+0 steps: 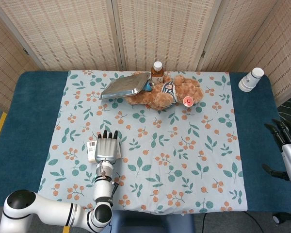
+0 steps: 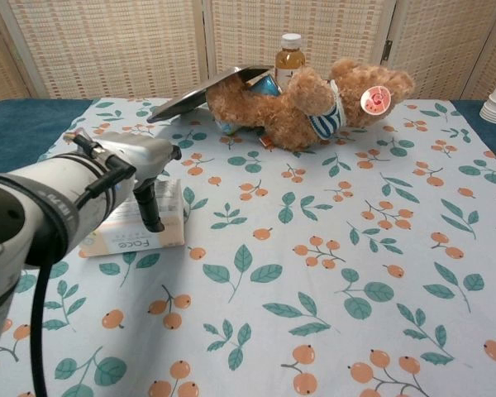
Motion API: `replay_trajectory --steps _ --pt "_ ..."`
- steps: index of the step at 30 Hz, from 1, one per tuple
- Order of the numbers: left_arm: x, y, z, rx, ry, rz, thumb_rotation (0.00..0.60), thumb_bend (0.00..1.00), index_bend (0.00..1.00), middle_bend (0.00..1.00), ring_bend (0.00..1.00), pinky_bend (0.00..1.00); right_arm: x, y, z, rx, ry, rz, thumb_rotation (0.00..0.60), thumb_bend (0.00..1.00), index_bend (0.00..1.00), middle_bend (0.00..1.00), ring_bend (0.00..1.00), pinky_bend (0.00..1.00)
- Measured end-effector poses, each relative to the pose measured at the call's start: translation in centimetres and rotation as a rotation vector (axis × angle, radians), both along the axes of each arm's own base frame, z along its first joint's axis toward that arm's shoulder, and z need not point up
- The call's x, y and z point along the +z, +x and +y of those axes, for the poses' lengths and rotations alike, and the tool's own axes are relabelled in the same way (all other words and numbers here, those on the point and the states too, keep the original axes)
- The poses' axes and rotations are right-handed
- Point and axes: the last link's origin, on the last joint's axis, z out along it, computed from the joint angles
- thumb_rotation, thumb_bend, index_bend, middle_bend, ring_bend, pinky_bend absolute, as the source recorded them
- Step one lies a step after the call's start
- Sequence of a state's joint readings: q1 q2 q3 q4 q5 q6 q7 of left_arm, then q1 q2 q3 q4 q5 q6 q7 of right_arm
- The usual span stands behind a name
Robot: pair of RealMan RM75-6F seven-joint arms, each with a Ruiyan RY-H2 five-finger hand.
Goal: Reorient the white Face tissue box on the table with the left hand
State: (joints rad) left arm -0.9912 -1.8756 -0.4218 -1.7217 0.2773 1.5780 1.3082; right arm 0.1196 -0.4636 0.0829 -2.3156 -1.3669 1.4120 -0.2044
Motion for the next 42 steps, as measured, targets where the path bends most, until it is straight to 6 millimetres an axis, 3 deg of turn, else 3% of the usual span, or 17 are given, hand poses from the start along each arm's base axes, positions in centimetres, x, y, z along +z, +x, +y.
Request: replay_trajectory --steps 14,19,24,30,36,42 --pt "-1.5 -1.6 0.1 0.052 -0.033 0.013 0.6 0.21 0.06 0.14 0.0 0.15 0.0 -0.2 0.0 -0.01 0.015 -0.01 0.6 0.12 0.13 0.05 0.0 0.0" --pt "-1.7 -2.0 0.2 0.05 -0.029 0.029 0.6 0.24 0.21 0.28 0.03 0.16 0.0 -0.2 -0.1 -0.01 0.014 -0.01 0.6 0.12 0.13 0.05 0.0 0.0" --pt "-1.5 -1.8 0.3 0.027 0.002 0.009 0.6 0.29 0.37 0.45 0.16 0.19 -0.1 -0.3 -0.1 -0.012 0.016 -0.01 0.6 0.12 0.13 0.05 0.0 0.0" --pt "-0.6 -0.7 0.7 -0.038 0.067 -0.052 0.6 0.31 0.45 0.54 0.25 0.22 -0.1 -0.4 -0.2 -0.015 0.017 -0.008 0.6 0.12 0.13 0.05 0.0 0.0" --pt "0.8 0.8 1.2 -0.115 0.169 -0.258 0.6 0.3 0.47 0.59 0.31 0.23 -0.3 -0.5 -0.3 -0.019 0.024 -0.005 0.6 0.12 0.13 0.05 0.0 0.0" --pt "1.9 0.7 1.4 -0.108 0.277 -0.643 0.6 0.3 0.47 0.61 0.32 0.23 -0.5 -0.5 -0.4 -0.016 0.028 -0.001 0.6 0.12 0.13 0.05 0.0 0.0"
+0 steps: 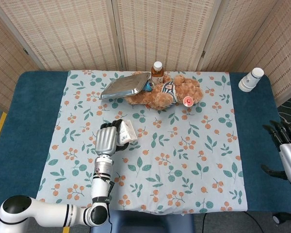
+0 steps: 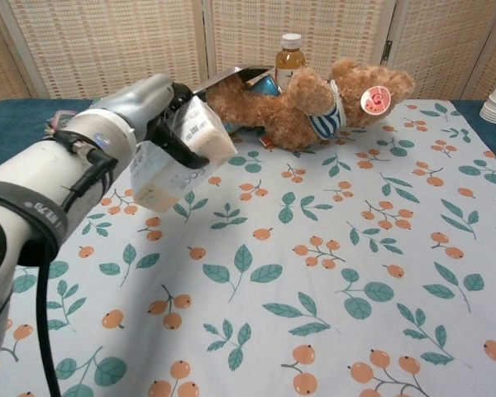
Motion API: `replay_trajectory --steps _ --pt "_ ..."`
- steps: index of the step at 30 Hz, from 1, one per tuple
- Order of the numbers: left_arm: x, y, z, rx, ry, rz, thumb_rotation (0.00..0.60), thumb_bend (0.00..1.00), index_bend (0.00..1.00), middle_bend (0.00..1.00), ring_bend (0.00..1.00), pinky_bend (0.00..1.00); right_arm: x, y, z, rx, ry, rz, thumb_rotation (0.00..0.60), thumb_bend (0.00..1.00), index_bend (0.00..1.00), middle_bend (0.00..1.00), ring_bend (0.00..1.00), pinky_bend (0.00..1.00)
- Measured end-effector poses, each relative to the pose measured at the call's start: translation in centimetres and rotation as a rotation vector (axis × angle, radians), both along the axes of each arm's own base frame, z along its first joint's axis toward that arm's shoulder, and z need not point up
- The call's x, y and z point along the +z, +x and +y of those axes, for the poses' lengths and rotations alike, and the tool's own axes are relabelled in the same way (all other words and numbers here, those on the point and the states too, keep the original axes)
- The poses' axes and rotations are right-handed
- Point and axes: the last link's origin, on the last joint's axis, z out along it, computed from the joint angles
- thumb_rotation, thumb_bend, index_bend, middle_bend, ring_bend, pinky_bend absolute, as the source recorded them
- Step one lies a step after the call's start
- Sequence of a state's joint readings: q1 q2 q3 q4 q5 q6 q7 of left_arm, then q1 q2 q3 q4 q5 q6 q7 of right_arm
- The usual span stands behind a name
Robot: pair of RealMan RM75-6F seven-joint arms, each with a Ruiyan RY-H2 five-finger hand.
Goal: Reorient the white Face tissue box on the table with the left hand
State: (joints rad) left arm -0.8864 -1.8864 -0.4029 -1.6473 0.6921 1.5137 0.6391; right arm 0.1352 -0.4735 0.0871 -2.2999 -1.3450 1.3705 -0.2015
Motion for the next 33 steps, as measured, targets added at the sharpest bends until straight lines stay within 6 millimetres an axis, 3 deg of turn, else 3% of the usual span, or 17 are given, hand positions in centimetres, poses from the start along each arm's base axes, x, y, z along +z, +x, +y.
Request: replay_trajectory --steps 8,12,23,33 --pt "0.3 -2.8 -0.2 0.025 0.092 -0.51 0.6 0.28 0.39 0.53 0.28 0.19 -0.6 -0.1 0.0 -0.003 0.022 0.011 0.6 0.12 0.13 0.05 0.0 0.0" --pt "0.1 -4.3 -0.4 0.008 0.122 -0.657 0.6 0.26 0.37 0.51 0.26 0.18 -0.9 -0.2 -0.1 -0.012 0.027 0.019 0.6 0.12 0.13 0.05 0.0 0.0" --pt "-2.2 -8.9 -0.5 -0.041 0.156 -0.669 0.6 0.23 0.33 0.47 0.22 0.17 -1.7 -0.7 -0.4 -0.035 0.05 0.032 0.6 0.12 0.13 0.05 0.0 0.0" --pt "-3.9 -10.6 -0.6 -0.036 0.137 -0.652 0.6 0.23 0.31 0.45 0.19 0.16 -2.3 -1.1 -0.8 -0.054 0.063 0.043 0.6 0.12 0.13 0.05 0.0 0.0"
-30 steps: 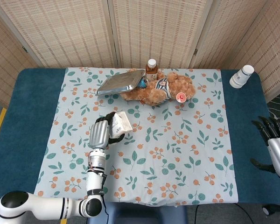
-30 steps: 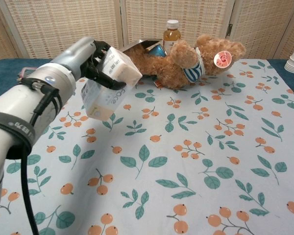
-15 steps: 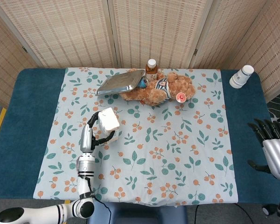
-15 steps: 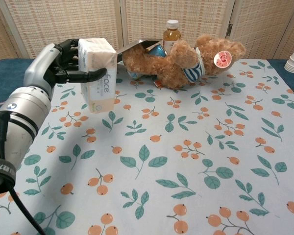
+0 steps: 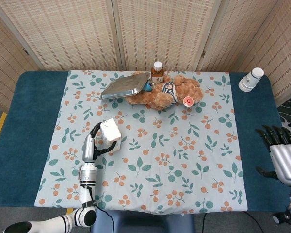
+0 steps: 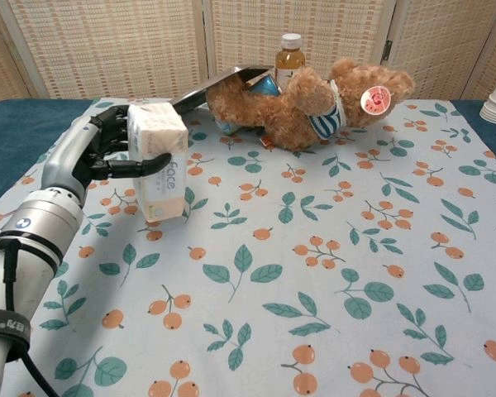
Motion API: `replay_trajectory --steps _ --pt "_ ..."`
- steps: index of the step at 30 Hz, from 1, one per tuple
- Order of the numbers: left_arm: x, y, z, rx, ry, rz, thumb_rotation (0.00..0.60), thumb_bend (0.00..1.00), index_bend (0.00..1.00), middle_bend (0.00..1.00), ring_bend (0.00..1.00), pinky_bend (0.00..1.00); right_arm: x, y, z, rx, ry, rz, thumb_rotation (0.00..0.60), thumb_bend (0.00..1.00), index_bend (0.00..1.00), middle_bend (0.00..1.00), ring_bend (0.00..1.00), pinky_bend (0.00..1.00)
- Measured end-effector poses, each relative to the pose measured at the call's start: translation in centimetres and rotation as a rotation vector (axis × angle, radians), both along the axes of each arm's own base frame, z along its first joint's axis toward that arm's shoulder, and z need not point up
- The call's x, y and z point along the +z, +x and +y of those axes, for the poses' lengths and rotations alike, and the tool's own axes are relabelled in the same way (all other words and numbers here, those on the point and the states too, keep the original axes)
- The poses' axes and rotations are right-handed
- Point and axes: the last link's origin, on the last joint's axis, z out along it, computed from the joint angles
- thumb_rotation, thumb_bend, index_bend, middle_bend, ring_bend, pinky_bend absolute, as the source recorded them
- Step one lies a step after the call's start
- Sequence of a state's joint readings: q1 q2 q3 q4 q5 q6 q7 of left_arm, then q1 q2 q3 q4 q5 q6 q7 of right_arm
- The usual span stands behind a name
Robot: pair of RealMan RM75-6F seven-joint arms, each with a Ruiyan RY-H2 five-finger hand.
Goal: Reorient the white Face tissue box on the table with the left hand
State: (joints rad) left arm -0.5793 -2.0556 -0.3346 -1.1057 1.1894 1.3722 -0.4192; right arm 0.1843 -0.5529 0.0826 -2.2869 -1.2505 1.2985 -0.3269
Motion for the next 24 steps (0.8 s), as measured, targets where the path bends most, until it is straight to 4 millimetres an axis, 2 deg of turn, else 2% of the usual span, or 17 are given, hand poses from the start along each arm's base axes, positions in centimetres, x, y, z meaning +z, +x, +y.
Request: replay_trajectory --steps 9,15,17,20,22,24 --pt "-1.3 -1.6 0.0 0.025 -0.033 0.02 0.6 0.22 0.3 0.43 0.18 0.17 -0.2 -0.2 -0.2 -0.006 0.004 0.003 0.6 0.12 0.13 0.05 0.0 0.0" --pt "-1.4 -2.0 -0.1 0.025 -0.034 0.017 0.6 0.21 0.26 0.39 0.16 0.17 -0.2 -0.2 -0.2 -0.005 0.008 0.004 0.6 0.12 0.13 0.05 0.0 0.0" --pt "-1.3 -2.1 -0.1 0.025 -0.036 0.019 0.6 0.21 0.19 0.33 0.12 0.17 -0.3 -0.2 -0.1 -0.004 0.01 0.004 0.6 0.12 0.13 0.05 0.0 0.0" --pt "-1.3 -2.3 -0.2 0.023 -0.049 0.033 0.6 0.2 0.02 0.16 0.03 0.16 -0.3 -0.1 -0.1 -0.003 0.01 0.005 0.6 0.12 0.13 0.05 0.0 0.0" --pt "-1.3 -2.6 -0.3 0.024 -0.056 0.043 0.6 0.19 0.0 0.05 0.0 0.14 -0.3 -0.1 -0.1 -0.003 0.01 0.005 0.6 0.12 0.13 0.05 0.0 0.0" --pt "-1.2 -2.7 -0.3 0.023 -0.059 0.045 0.6 0.18 0.0 0.0 0.0 0.13 -0.3 -0.1 -0.1 -0.003 0.011 0.006 0.6 0.12 0.13 0.05 0.0 0.0"
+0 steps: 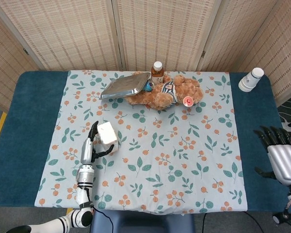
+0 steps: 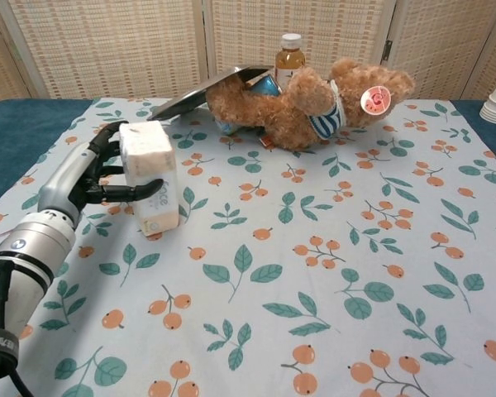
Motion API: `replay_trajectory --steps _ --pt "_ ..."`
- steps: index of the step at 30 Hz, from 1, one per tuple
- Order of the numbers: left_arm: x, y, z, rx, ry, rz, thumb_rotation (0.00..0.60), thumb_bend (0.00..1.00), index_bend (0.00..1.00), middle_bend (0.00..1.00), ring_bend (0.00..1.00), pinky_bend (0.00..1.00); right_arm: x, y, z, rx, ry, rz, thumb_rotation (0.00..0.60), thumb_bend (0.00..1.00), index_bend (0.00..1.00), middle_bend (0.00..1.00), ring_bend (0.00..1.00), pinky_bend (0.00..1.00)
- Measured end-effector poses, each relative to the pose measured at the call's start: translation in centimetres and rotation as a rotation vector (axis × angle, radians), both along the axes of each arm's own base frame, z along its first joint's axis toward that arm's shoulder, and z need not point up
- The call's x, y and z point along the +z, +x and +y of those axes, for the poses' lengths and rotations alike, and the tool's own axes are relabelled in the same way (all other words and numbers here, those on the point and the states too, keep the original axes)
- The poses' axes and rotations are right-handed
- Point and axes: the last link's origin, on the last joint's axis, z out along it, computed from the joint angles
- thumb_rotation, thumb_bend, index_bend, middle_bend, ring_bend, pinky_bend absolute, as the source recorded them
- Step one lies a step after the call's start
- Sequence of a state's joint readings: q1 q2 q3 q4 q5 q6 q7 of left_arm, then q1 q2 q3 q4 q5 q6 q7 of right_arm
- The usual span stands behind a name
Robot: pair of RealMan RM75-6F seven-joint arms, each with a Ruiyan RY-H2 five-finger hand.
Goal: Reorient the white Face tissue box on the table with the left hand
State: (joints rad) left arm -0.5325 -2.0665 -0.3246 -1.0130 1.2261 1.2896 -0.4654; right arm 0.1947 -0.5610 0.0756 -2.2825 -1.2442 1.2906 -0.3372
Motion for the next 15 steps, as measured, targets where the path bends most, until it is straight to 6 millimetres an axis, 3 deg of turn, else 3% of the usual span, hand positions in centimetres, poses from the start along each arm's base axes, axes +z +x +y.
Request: replay_trajectory --steps 15 --pt "1.6 -0.8 -0.1 -0.028 0.011 -0.002 0.6 0.14 0.0 0.0 0.0 0.1 -0.1 0.1 0.0 0.005 0.003 -0.001 0.6 0.12 0.14 0.05 0.0 0.0"
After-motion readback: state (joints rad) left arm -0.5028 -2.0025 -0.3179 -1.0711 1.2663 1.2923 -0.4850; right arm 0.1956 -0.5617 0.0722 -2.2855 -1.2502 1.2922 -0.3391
